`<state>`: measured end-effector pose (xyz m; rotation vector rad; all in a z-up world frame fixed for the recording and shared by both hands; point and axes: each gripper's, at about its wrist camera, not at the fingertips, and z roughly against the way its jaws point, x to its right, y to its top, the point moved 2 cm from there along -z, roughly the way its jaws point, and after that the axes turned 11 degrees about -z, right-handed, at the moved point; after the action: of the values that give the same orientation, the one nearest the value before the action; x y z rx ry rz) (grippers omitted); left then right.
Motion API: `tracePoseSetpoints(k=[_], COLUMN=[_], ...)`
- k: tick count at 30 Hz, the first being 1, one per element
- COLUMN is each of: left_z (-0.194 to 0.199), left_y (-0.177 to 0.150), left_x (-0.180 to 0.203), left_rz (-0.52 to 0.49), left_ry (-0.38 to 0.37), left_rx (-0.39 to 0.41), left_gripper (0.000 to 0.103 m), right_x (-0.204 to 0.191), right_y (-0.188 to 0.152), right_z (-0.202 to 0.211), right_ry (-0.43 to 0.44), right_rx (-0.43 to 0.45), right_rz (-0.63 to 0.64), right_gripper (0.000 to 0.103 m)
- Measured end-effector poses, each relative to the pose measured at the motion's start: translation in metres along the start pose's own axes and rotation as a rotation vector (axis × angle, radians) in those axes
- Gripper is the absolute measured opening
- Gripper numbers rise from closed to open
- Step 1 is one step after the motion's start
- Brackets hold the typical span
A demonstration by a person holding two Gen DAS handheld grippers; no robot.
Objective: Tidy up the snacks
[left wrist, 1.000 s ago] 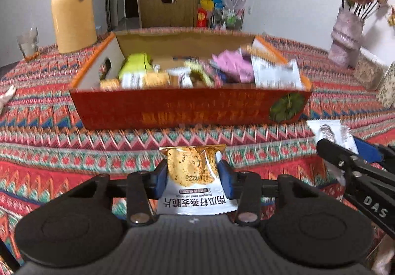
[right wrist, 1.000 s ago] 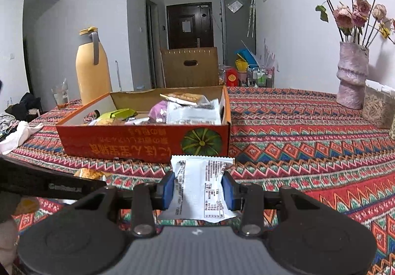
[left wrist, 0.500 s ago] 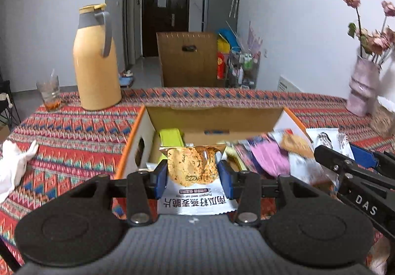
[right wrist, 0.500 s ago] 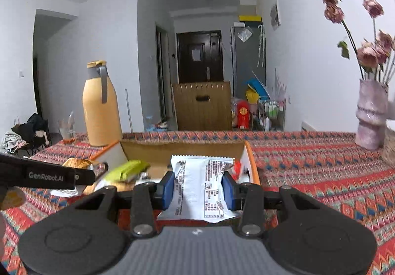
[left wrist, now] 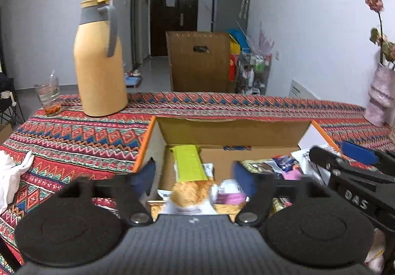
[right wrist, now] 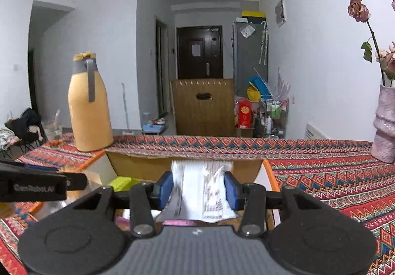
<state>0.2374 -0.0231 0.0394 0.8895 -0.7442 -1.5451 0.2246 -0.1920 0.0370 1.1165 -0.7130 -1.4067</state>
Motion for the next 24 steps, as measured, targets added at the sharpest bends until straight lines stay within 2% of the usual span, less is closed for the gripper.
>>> tracePoseSetpoints(k=[1,2,3,4,11,17,24], left_z=[0.002,0.006,0.011,0.015,0.068,0.123,0.154], left_y=[-0.001,-0.002,-0.003,-0.004,-0.026,-0.064,-0.114], left_x=[-0.002,-0.004,-0.007,-0.008,-0.010,-0.003,0.001], left_rz=[0.006,0.009,0.012,0.014,-0.003,-0.057,-0.041], left_ry=[0.011,0.016,0.011,0.000,-0.042,-0.067,-0.126], left_rx=[0.012,0.024,0.039,0.044,0.107,0.156,0.109], left_gripper=[0.100,0.103,0.103,0.103,0.103,0.103,0.103], right_x=[0.001,0.002,0.005,0.006,0.012,0.011,0.012], right_y=[-0.001,-0.002,-0.001,-0.001,-0.005,-0.032,-0.076], right_z=[-0.001,0.000,0.002,0.006,0.047,0.105,0.157], right_ry=[-0.007,-0.011,-0.016,-0.020,-0.005,0.022,0.039], right_rx=[-0.004,-0.003,0.007,0.019,0.033,0.012,-0.057], right_rz=[-0.005,-0.012,-0.022,-0.027,-0.033,-0.016,-0.041], right_gripper=[0.065,0.085,0.099,0.102,0.103,0.103,0.103])
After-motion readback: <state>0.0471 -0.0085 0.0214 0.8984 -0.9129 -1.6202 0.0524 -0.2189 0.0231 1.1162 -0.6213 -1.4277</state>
